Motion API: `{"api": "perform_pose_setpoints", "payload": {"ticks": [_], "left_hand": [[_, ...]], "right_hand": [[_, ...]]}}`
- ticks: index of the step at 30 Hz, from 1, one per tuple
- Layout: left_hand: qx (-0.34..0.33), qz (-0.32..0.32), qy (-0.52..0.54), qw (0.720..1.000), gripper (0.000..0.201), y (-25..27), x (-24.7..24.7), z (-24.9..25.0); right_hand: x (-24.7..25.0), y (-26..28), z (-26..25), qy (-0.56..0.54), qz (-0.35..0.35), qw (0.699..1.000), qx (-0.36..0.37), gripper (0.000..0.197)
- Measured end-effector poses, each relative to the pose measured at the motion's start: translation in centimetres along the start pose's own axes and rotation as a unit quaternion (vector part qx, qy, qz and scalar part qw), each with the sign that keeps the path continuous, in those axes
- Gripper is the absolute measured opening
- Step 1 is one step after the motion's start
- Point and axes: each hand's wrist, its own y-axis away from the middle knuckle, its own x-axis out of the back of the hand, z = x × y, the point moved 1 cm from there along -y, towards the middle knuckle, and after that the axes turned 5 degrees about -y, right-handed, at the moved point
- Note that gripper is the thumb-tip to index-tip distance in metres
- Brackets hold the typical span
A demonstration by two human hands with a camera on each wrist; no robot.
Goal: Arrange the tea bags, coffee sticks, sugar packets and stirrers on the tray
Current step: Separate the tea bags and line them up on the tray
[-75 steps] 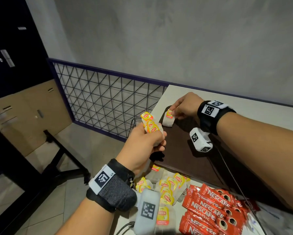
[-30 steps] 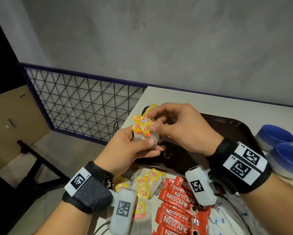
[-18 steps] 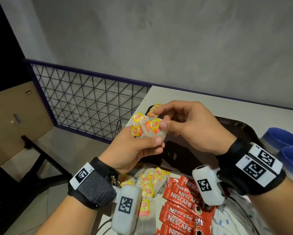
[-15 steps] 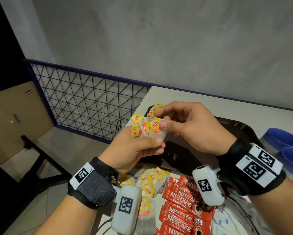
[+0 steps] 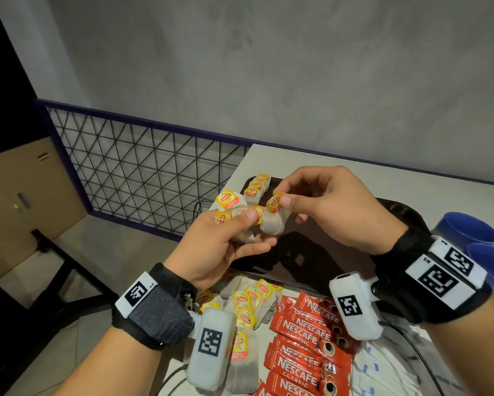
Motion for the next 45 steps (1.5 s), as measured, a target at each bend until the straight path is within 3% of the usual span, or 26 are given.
{"api": "perform_pose_setpoints", "payload": {"ticks": [5,9,13,16,20,25,31,45], "left_hand": [[-0.015,0.006,-0.03,0.999,0.025,-0.2,0.2,-0.2],[-0.031,0.011,-0.059,0.998,0.03,-0.5,0.5,-0.4],[-0.033,0.017,-0.047,0.998,0.021,-0.6,0.4,-0.7],[-0.039,0.011,-0.07,0.997,0.029,-0.5,0.3,-0.7],[-0.048,0.007,-0.078,0.996,0.022,-0.5,0.2,-0.8],[-0.066,-0.009,-0.053,0.996,0.025,-0.4,0.4,-0.6],[-0.065,0.011,-0.07,0.995,0.007,-0.6,0.5,-0.9],[-0.076,0.032,-0.094,0.992,0.009,-0.9,0.7,-1.3]], "right_hand": [[0.0,0.1,-0.1,0.006,-0.001,1.0,-0.008,0.006],[0.1,0.2,-0.4,-0.001,-0.018,1.0,-0.014,0.008],[-0.2,0.3,-0.5,0.002,-0.048,0.999,-0.021,0.012],[-0.5,0.1,-0.3,0.001,-0.062,0.998,-0.01,0.022],[-0.9,0.3,-0.4,0.014,-0.079,0.997,-0.002,0.029],[-1.0,0.1,-0.4,0.013,-0.047,0.999,-0.012,0.022],[-1.1,0.1,-0.8,-0.016,-0.012,0.999,-0.028,0.012],[-1.3,-0.1,-1.0,0.034,0.035,0.996,-0.075,0.007]]}}
